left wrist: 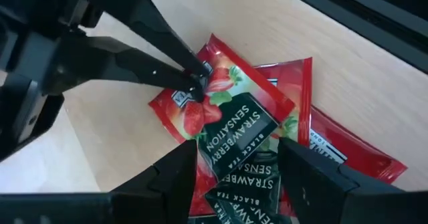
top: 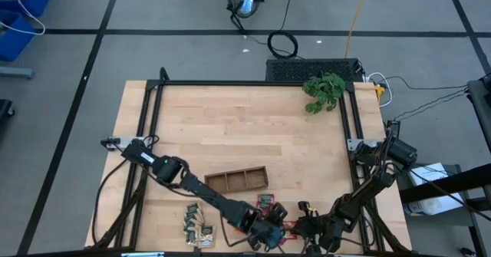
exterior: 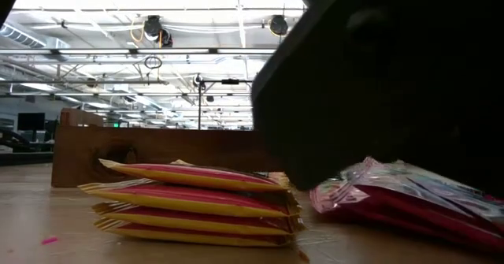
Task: Pick & Place Tea
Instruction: Put the red tea bag into the right section of the wooden organizer
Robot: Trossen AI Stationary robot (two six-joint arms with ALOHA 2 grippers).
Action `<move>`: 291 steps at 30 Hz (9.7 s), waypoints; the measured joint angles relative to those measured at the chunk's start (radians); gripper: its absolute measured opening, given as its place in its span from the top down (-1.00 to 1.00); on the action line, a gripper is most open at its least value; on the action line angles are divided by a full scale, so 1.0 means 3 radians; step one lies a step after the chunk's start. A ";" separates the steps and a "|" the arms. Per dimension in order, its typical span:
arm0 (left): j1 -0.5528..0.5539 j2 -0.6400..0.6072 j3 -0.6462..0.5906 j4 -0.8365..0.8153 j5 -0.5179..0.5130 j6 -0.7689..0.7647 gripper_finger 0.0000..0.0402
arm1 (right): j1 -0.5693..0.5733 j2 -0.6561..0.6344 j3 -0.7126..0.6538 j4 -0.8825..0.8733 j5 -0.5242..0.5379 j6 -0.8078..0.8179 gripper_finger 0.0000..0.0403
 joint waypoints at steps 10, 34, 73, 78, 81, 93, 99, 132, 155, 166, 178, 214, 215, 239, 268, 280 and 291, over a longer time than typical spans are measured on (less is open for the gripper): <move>0.0001 0.0003 -0.0001 0.0087 -0.0067 0.0212 -0.05 | 0.0001 0.0004 -0.0033 0.0047 0.0061 0.0065 0.90; 0.0067 0.0005 -0.0004 0.0068 0.0229 0.0636 0.96 | -0.0005 0.0009 -0.0038 0.0188 0.0240 -0.0101 0.90; -0.0404 -0.0906 -0.0004 -0.0490 -0.0395 0.2741 0.99 | -0.0491 -0.1799 -0.0128 0.0356 -0.1124 -0.1442 0.31; -0.0455 -0.0909 -0.0004 -0.0479 -0.0376 0.2920 0.99 | -0.0931 -0.1784 -0.0128 0.0333 -0.1352 -0.1371 -0.09; -0.0472 -0.0909 -0.0004 -0.0466 -0.0366 0.2988 0.99 | -0.1229 -0.1743 -0.0126 0.0361 -0.1845 -0.1270 -0.26; -0.0459 -0.0908 -0.0004 -0.0510 -0.0574 0.3009 0.99 | -0.1843 -0.1204 -0.0121 0.0871 -0.3271 -0.0892 -0.26; -0.0412 -0.0908 -0.0004 -0.0508 -0.0599 0.3025 0.99 | -0.1851 -0.1040 -0.0121 0.1089 -0.3441 -0.0874 -0.24; -0.0206 -0.0902 -0.0074 -0.0411 -0.0764 0.2831 0.99 | -0.1830 -0.0998 -0.0124 0.1196 -0.3198 -0.1606 0.95; -0.0741 -0.1341 -0.0077 -0.1139 -0.2749 -0.0089 0.47 | -0.1363 -0.1242 -0.0122 0.1255 -0.0935 -0.2663 0.99; -0.0289 -0.1810 -0.0074 -0.1050 -0.1191 -0.0195 0.47 | -0.1200 -0.1720 -0.0122 0.1014 -0.0400 -0.3161 0.99; 0.0650 -0.2158 -0.0074 0.0023 0.0678 0.0099 0.47 | -0.1042 -0.2450 -0.0124 -0.0037 0.0052 -0.2978 0.98; 0.1458 -0.1750 -0.0070 0.1420 0.1406 -0.0706 0.47 | 0.0341 -0.3538 -0.0842 -0.0701 0.1824 -0.2049 0.98; 0.1520 -0.1732 -0.0071 0.1423 0.1443 -0.0767 0.47 | 0.0341 -0.3563 -0.0878 -0.0612 0.1825 -0.2115 0.98; 0.2231 -0.0841 -0.0461 0.4159 0.2990 -0.1243 0.74 | 0.0549 -0.3656 -0.1678 0.0848 0.1830 -0.2591 0.98; 0.1888 -0.4007 -0.5212 0.4298 0.1304 -0.0868 0.96 | -0.0755 -0.3267 -0.1754 0.1589 0.1002 -0.2605 0.98; 0.1167 -0.4055 -0.5411 0.3907 0.0267 -0.0727 0.71 | -0.1943 -0.1879 -0.1339 0.2642 -0.0093 -0.2677 0.98; 0.0816 -0.3956 -0.5225 0.3876 0.0117 -0.0653 0.18 | -0.2208 -0.0945 -0.0630 0.2706 -0.0384 -0.2928 0.98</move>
